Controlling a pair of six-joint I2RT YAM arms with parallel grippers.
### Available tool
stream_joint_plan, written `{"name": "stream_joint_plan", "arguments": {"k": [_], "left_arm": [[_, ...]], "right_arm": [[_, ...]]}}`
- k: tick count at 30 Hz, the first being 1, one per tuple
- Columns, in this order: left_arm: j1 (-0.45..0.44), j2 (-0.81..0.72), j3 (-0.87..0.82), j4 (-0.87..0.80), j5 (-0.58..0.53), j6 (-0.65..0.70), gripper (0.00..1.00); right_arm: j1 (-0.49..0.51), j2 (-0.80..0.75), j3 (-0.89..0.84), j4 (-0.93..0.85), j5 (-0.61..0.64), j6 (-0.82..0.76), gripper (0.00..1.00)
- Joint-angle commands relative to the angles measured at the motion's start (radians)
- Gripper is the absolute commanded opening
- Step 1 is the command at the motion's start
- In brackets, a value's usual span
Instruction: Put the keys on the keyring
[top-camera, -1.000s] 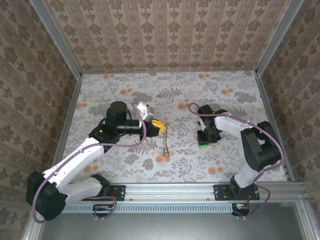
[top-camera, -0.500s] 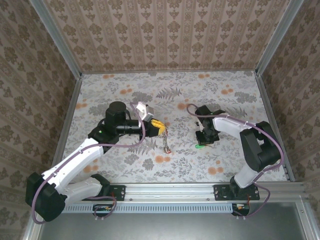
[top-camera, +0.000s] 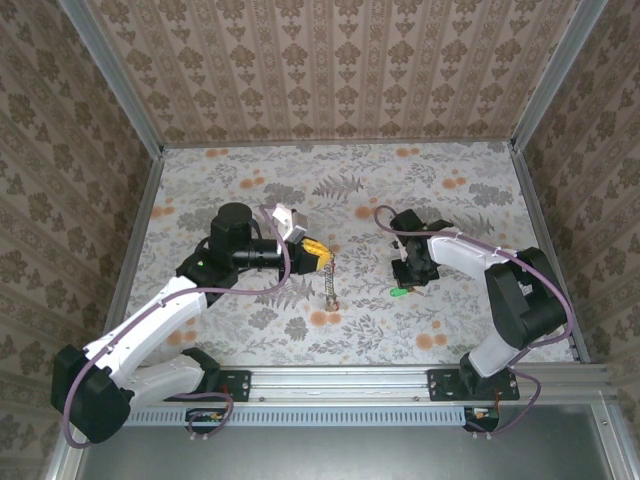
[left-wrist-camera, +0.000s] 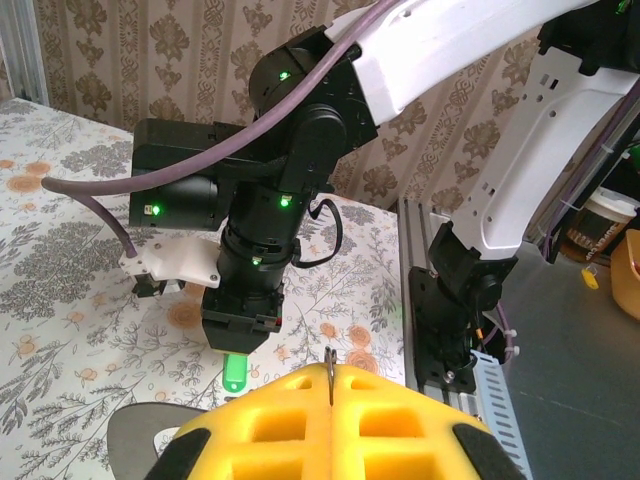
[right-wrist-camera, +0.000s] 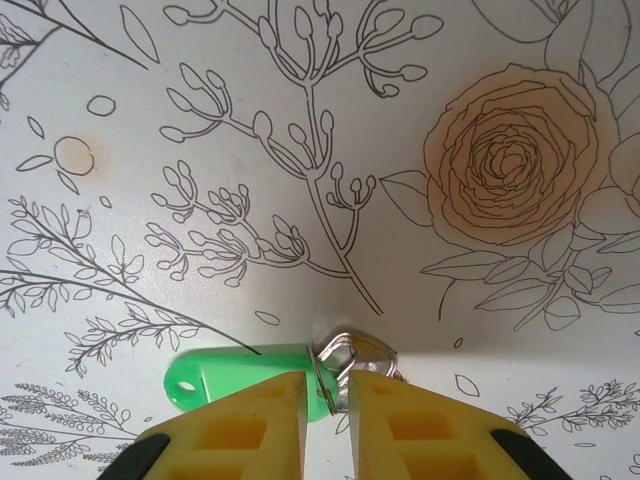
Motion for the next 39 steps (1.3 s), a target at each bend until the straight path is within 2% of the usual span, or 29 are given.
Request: {"name": "stream_joint_plan", "arguments": {"k": [1,8,21,30,35,39], "left_arm": [[0.006,-0.024,-0.007,0.037,0.030,-0.015,0.00],[0.006,-0.024,-0.007,0.032,0.027,-0.013,0.00],[0.004,-0.025,-0.006,0.032,0.030,-0.011,0.00],[0.004,-0.022,0.000,0.006,0.021,0.000,0.00],[0.005,-0.018,0.016,-0.043,0.013,0.023,0.00],[-0.003,-0.007,0.058,-0.143,0.014,0.081,0.00]], "right_arm": [[0.006,-0.006,-0.010,-0.003,0.025,0.004,0.18],[0.005,-0.003,-0.013,-0.002,0.020,-0.002,0.14],[0.005,0.002,-0.019,0.008,0.017,-0.004,0.15],[0.005,-0.044,-0.038,0.016,0.017,-0.025,0.00],[0.014,-0.193,-0.077,0.050,-0.010,-0.059,0.00],[0.084,-0.439,-0.123,0.134,-0.061,-0.132,0.00]]}}
